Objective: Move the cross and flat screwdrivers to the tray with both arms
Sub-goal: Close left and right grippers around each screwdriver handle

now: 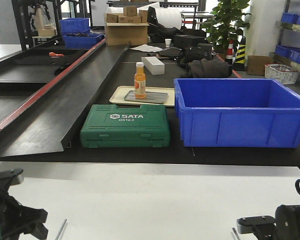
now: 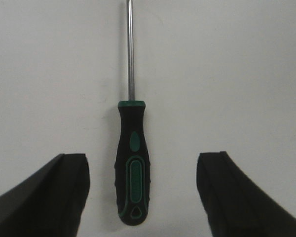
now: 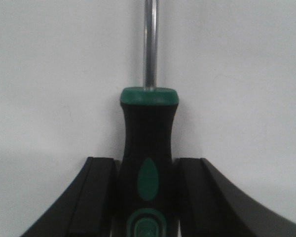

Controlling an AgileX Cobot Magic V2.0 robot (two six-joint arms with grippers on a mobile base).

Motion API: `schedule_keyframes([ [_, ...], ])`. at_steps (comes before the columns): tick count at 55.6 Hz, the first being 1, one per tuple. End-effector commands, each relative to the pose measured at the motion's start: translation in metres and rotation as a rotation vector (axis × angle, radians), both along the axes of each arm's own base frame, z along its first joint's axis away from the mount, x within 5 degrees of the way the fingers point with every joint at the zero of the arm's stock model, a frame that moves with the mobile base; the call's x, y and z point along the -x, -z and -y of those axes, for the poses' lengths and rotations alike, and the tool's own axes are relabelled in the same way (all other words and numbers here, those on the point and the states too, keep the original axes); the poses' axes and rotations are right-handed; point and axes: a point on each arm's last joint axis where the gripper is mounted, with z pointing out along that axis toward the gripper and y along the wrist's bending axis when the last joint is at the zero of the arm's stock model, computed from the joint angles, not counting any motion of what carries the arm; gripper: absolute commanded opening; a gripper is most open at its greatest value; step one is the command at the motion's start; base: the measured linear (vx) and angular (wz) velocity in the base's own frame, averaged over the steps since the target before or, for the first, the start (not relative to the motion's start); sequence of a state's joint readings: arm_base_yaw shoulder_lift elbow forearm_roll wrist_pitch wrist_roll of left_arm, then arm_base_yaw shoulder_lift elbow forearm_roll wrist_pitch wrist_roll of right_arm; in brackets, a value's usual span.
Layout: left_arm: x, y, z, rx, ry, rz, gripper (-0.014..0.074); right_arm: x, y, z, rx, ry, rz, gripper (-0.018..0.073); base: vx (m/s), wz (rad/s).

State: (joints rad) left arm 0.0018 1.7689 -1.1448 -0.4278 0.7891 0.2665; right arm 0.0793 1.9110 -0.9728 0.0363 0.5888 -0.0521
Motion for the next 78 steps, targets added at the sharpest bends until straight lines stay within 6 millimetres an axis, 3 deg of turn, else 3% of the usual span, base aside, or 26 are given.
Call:
schedule_keyframes([
  [1, -0.012, 0.0, 0.006, 0.024, -0.007, 0.047, 0.0576, -0.007, -0.01, -0.001, -0.011, 0.008, 0.073, -0.0008, 0.0, 0.0],
  [13, -0.017, 0.041, 0.019, 0.007, 0.058, -0.056, 0.0576, -0.008, -0.01, -0.002, -0.027, 0.027, 0.086, -0.0005, 0.0, 0.0],
  [29, -0.019, 0.072, 0.014, -0.061, 0.018, -0.139, 0.0543, -0.008, -0.01, -0.002, -0.027, 0.027, 0.083, -0.0004, 0.0, 0.0],
  [34, -0.019, 0.075, 0.011, -0.093, -0.01, -0.161, 0.0439, -0.008, -0.01, -0.002, -0.027, 0.027, 0.081, -0.0004, 0.0, 0.0],
  [43, -0.016, 0.077, 0.009, -0.201, 0.017, -0.177, 0.0134, -0.008, -0.01, -0.002, -0.028, 0.029, 0.079, -0.0003, 0.0, 0.0],
  [49, -0.015, 0.079, 0.014, -0.218, 0.048, -0.175, -0.0009, -0.008, -0.01, -0.002, -0.033, 0.035, 0.079, -0.0001, 0.0, 0.0],
  [62, -0.013, 0.079, 0.025, -0.222, 0.086, -0.174, -0.0003, -0.007, -0.01, -0.003, -0.044, 0.047, 0.076, 0.0, 0.0, 0.0],
  [78, -0.012, 0.079, 0.023, -0.259, 0.118, -0.186, 0.0004, -0.007, -0.01, -0.003, -0.043, 0.045, 0.066, 0.0, 0.0, 0.0],
])
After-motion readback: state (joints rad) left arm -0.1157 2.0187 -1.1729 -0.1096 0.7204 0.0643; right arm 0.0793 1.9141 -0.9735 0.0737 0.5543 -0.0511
